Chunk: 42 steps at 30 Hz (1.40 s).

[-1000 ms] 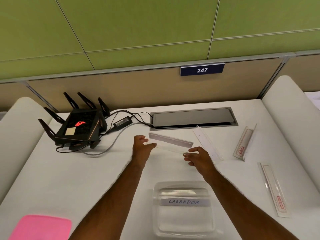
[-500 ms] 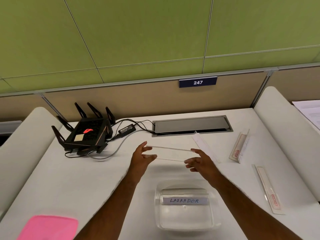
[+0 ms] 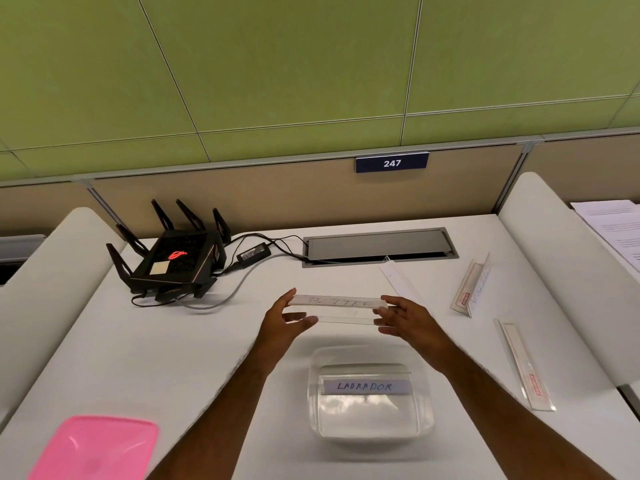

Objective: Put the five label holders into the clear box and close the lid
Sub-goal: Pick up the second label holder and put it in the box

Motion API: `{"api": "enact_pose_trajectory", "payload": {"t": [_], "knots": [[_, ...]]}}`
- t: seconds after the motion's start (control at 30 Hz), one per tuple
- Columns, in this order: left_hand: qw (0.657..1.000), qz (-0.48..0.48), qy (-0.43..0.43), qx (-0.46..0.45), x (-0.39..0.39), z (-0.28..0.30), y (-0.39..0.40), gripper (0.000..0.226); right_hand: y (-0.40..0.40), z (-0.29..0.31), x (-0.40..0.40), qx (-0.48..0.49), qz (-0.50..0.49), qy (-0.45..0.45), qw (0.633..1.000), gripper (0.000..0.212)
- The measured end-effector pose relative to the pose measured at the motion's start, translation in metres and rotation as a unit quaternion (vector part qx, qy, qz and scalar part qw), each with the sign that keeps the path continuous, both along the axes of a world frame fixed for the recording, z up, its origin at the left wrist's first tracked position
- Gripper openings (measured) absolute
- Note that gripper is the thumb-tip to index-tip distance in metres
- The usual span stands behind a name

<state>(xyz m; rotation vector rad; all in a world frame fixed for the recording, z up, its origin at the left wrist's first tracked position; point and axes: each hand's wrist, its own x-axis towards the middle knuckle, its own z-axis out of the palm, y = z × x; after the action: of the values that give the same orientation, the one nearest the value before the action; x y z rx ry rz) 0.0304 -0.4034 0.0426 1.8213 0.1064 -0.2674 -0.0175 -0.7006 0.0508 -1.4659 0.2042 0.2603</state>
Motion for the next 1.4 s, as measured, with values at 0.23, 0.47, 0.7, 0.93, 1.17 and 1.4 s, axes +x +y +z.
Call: {"api": "enact_pose_trajectory", "payload": {"t": [0.23, 0.47, 0.7, 0.93, 1.17, 1.4], "knots": [[0.999, -0.006, 0.030, -0.039, -0.011, -0.005, 0.002, 0.083, -0.008, -0.004, -0.007, -0.021, 0.026, 0.000, 0.999, 0.060], [1.000, -0.025, 0.007, -0.012, -0.012, -0.006, 0.007, 0.065, -0.019, -0.009, -0.009, -0.020, 0.041, 0.007, 0.999, 0.054], [0.998, -0.062, -0.015, 0.010, -0.011, -0.005, 0.015, 0.069, -0.032, -0.008, -0.005, -0.143, 0.100, -0.025, 0.984, 0.056], [0.996, -0.071, -0.050, 0.034, -0.011, -0.006, 0.008, 0.069, -0.036, -0.017, -0.003, -0.180, 0.125, -0.033, 0.975, 0.061], [0.993, -0.074, -0.079, 0.047, -0.013, -0.010, 0.004, 0.067, -0.041, -0.019, -0.007, -0.287, 0.128, -0.086, 0.946, 0.063], [0.992, -0.074, -0.086, 0.059, -0.014, -0.011, 0.001, 0.064, -0.041, -0.018, -0.006, -0.359, 0.125, -0.122, 0.917, 0.064]]}}
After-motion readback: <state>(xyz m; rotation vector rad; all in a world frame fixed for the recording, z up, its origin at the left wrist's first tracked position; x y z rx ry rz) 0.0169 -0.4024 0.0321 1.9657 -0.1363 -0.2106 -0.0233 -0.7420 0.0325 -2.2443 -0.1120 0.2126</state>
